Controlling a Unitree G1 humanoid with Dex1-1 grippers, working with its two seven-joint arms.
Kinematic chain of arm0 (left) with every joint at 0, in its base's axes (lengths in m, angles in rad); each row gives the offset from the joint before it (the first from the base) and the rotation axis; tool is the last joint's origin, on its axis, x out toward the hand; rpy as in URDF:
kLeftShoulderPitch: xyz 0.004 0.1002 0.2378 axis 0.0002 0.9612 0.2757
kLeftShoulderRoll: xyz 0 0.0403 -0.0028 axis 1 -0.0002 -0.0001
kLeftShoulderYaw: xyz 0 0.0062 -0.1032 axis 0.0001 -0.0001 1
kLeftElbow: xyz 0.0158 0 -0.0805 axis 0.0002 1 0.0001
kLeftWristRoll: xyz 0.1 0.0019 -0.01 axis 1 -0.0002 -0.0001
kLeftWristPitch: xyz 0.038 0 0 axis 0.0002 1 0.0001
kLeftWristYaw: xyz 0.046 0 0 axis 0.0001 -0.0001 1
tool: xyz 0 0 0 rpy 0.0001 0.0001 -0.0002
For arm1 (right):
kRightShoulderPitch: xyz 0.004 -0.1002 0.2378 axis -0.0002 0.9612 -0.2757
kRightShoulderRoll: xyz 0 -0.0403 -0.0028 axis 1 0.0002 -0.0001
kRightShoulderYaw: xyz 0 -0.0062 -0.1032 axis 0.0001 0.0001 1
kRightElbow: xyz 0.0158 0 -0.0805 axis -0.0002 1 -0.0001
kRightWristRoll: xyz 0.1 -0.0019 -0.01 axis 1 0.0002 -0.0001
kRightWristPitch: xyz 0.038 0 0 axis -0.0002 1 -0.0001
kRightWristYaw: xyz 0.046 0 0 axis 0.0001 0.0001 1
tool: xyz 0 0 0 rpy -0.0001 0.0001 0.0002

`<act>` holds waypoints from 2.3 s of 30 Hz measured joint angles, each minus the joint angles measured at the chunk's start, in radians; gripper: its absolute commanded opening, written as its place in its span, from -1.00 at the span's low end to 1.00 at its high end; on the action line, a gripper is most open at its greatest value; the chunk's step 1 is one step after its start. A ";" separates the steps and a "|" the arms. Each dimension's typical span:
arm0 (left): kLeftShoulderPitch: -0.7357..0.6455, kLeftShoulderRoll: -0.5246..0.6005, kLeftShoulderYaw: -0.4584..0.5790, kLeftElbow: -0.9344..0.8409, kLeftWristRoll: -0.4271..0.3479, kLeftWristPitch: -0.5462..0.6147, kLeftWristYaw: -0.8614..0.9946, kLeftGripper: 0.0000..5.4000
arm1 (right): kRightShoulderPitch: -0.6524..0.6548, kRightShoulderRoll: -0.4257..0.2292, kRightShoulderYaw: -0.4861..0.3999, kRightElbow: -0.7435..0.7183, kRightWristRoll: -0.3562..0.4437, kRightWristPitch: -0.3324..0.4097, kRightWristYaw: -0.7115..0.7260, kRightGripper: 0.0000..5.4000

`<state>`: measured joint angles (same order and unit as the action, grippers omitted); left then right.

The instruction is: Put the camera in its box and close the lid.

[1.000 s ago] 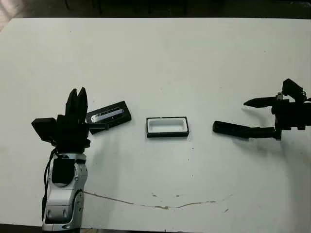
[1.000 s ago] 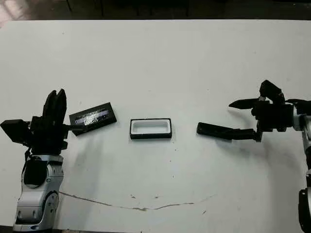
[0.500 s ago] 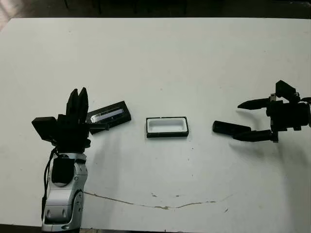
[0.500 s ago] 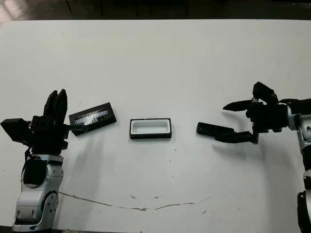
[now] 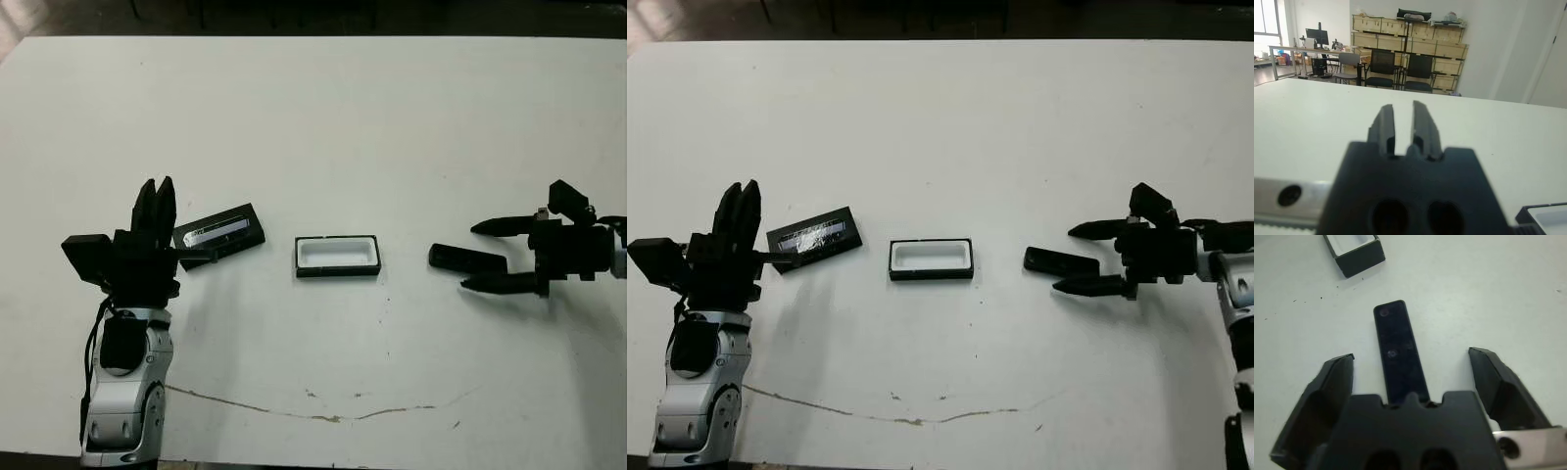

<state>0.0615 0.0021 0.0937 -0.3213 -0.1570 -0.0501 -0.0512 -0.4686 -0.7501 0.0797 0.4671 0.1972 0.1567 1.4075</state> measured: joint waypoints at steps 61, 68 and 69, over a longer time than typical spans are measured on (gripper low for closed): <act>0.019 -0.007 -0.020 -0.012 0.005 0.001 0.010 -1.00 | -0.114 0.028 -0.088 -0.104 0.079 0.078 -0.129 -0.79; 0.019 -0.007 -0.020 -0.012 0.005 -0.001 0.010 -1.00 | -0.071 0.003 -0.081 -0.068 0.052 0.039 -0.130 -0.21; 0.019 -0.007 -0.020 -0.012 0.005 -0.001 0.010 -1.00 | -0.065 0.003 -0.080 -0.063 0.050 0.034 -0.128 -0.12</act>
<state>0.0806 -0.0045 0.0737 -0.3329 -0.1519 -0.0508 -0.0410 -0.5339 -0.7474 -0.0001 0.4042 0.2473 0.1912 1.2797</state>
